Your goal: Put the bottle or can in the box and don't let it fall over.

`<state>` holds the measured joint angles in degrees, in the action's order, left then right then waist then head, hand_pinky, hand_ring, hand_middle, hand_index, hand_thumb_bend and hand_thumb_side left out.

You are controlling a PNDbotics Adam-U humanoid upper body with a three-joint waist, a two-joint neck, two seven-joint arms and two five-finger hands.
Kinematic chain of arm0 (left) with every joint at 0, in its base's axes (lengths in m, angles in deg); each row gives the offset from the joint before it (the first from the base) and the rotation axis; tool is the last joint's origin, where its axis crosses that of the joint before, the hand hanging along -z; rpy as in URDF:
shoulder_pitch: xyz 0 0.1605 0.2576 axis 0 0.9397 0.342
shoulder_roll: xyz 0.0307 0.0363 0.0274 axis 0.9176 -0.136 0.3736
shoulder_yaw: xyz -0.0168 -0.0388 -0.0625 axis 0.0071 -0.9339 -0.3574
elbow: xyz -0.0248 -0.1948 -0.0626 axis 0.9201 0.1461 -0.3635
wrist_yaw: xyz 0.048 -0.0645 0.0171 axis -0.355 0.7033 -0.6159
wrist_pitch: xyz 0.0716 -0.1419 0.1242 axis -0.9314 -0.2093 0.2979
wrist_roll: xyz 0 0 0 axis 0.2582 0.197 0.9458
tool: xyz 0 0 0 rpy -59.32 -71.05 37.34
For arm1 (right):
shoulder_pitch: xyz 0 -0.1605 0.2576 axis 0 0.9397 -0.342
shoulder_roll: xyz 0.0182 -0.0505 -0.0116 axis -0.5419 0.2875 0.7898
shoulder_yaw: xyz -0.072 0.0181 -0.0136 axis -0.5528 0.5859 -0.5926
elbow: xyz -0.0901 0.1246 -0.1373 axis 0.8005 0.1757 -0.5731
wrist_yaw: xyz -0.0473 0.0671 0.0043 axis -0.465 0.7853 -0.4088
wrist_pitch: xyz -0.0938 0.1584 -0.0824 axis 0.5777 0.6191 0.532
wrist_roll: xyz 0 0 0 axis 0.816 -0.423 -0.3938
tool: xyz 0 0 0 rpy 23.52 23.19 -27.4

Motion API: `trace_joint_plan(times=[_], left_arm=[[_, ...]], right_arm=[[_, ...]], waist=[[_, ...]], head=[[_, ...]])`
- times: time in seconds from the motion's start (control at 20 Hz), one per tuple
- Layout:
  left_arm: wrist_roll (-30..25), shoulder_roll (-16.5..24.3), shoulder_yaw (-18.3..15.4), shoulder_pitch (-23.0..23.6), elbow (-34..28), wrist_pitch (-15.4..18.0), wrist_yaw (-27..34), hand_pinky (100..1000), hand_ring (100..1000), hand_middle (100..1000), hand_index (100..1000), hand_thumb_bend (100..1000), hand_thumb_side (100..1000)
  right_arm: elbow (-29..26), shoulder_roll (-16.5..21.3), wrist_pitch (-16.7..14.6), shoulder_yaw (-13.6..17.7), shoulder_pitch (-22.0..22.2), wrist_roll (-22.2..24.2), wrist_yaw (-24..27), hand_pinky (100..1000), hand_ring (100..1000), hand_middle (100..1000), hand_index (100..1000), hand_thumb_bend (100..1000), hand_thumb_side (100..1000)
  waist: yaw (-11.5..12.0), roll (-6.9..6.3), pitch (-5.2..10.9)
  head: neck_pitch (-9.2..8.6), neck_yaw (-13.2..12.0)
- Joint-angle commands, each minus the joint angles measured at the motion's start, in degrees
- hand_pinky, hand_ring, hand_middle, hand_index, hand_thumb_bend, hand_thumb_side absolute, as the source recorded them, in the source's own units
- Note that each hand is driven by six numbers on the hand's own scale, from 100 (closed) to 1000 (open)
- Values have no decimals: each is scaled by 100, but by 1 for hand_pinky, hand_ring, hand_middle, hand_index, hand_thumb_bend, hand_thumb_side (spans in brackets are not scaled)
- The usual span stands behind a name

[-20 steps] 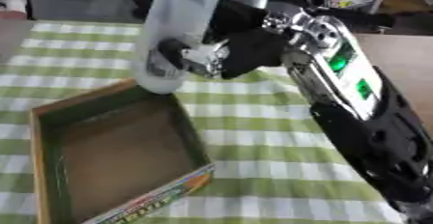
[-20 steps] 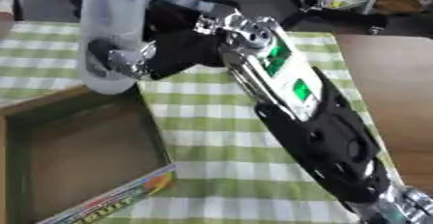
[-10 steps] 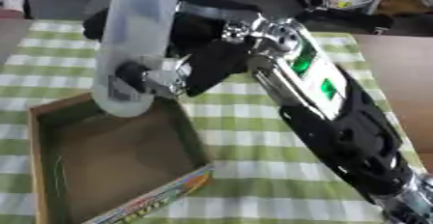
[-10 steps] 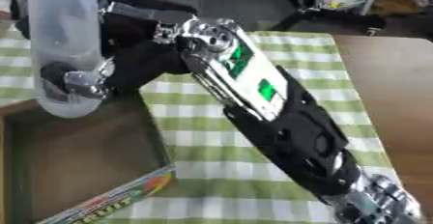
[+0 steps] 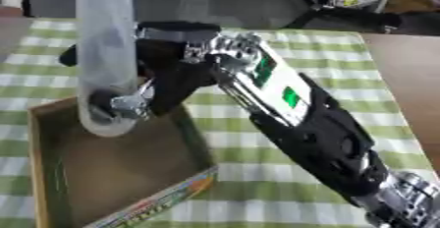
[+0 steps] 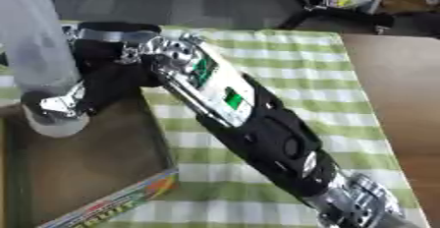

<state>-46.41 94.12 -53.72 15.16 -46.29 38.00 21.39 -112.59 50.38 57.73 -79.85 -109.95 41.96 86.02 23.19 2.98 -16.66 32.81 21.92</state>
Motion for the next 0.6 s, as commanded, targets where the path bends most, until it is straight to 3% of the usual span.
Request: trace_joint_plan(times=[0.05, 0.6], left_arm=[[69, 141, -92, -90, -158, 24, 40, 925, 826, 924, 825, 100, 760], [64, 131, -60, -206, -190, 36, 71, 926, 826, 918, 825, 100, 760]], right_arm=[[282, -130, -63, -43, -196, 32, -258, 970, 1000, 956, 240, 100, 128], [1117, -567, -107, -245, -366, -166, -702, 964, 1000, 984, 230, 100, 128]], waist=[[29, -52, 58], [83, -57, -17]], head=[[-78, 52], [-139, 130]])
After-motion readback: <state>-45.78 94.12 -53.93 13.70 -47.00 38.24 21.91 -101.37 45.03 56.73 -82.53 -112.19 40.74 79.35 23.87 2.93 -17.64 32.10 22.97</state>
